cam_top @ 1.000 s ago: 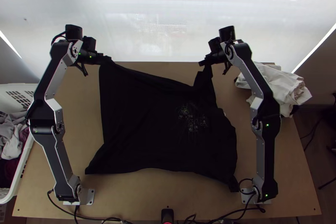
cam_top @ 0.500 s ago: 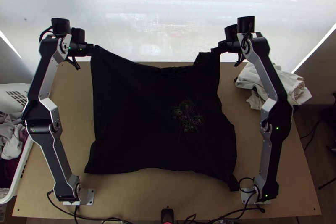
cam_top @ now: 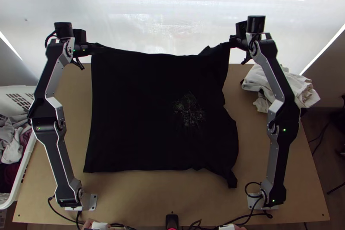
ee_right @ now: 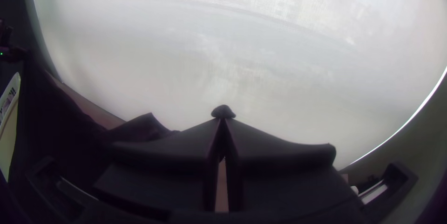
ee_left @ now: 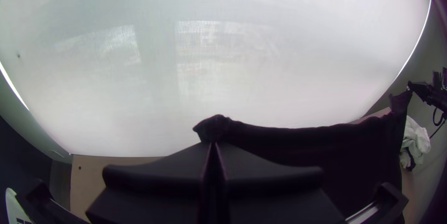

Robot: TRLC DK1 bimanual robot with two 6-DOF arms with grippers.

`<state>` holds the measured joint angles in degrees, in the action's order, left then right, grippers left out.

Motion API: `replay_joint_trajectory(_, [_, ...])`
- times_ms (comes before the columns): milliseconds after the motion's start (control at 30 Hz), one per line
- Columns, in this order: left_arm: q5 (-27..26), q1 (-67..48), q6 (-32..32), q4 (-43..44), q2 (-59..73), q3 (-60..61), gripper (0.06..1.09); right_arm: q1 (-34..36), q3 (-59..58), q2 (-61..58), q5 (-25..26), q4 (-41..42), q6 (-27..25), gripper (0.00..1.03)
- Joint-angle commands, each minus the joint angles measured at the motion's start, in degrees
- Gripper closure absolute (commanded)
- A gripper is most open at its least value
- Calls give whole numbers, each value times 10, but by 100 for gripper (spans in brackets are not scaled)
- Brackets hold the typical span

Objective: Fold the t-shirt

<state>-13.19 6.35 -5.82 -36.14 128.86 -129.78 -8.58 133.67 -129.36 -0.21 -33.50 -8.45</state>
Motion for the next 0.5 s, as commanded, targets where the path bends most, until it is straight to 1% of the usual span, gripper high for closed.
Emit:
replay_joint_trajectory(0, [26, 0, -11, 63, 33, 3, 105, 5, 0, -14, 20, 42, 6, 100])
replay_joint_trajectory(200, [68, -9, -50, 136, 60, 7, 105, 8, 1, -26, 35, 70, 9, 100])
replay_joint_trajectory(267, [77, -14, -53, 159, 63, 7, 105, 8, 5, -29, 36, 70, 10, 100])
replay_joint_trajectory(400, [77, -26, -47, 165, 43, 34, 105, 7, 2, -20, 36, 63, 19, 100])
replay_joint_trajectory(467, [77, -29, -32, 165, 26, 56, 105, 7, -9, -10, 36, 59, 25, 100])
